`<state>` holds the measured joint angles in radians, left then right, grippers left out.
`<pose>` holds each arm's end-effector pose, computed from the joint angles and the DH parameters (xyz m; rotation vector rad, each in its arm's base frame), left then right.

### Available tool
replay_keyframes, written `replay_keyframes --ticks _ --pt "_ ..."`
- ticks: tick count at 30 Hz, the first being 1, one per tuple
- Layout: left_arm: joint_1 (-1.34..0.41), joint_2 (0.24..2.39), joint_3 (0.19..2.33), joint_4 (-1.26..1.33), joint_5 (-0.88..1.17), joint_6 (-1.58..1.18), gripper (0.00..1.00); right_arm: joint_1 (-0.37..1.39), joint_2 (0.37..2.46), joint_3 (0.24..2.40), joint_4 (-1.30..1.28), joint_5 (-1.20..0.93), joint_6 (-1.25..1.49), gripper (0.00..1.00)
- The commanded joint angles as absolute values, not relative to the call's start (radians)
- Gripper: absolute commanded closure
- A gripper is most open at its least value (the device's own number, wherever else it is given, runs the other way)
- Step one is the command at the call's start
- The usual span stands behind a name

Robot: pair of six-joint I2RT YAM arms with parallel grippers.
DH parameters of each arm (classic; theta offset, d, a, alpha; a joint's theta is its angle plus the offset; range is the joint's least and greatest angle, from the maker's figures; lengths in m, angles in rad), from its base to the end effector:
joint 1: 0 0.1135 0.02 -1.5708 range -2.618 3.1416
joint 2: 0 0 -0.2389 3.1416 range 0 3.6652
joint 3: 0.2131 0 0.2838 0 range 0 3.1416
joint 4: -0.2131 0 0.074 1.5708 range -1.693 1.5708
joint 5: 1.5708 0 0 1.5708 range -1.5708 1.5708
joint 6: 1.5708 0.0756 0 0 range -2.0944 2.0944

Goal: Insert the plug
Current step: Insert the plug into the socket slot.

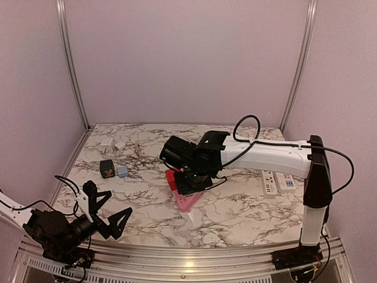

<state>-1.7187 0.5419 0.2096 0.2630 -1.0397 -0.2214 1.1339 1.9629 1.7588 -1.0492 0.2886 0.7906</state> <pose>0.0337 -0.2165 0.1952 0.4199 1.5901 -0.6472 0.2060 0.3903 0.1977 -0.4027 2.6936 0.1315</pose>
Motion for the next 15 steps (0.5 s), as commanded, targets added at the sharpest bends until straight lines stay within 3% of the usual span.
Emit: replay_keyframes --ticks 1,15 --pt "-1.716 0.538 0.226 0.255 -1.032 -0.230 0.01 1.129 2.000 1.798 -1.036 0.242 0.793 1.00" --pt "-1.716 0.528 0.257 0.142 -1.156 -0.363 0.01 1.131 2.145 1.940 -1.183 0.305 0.825 1.00"
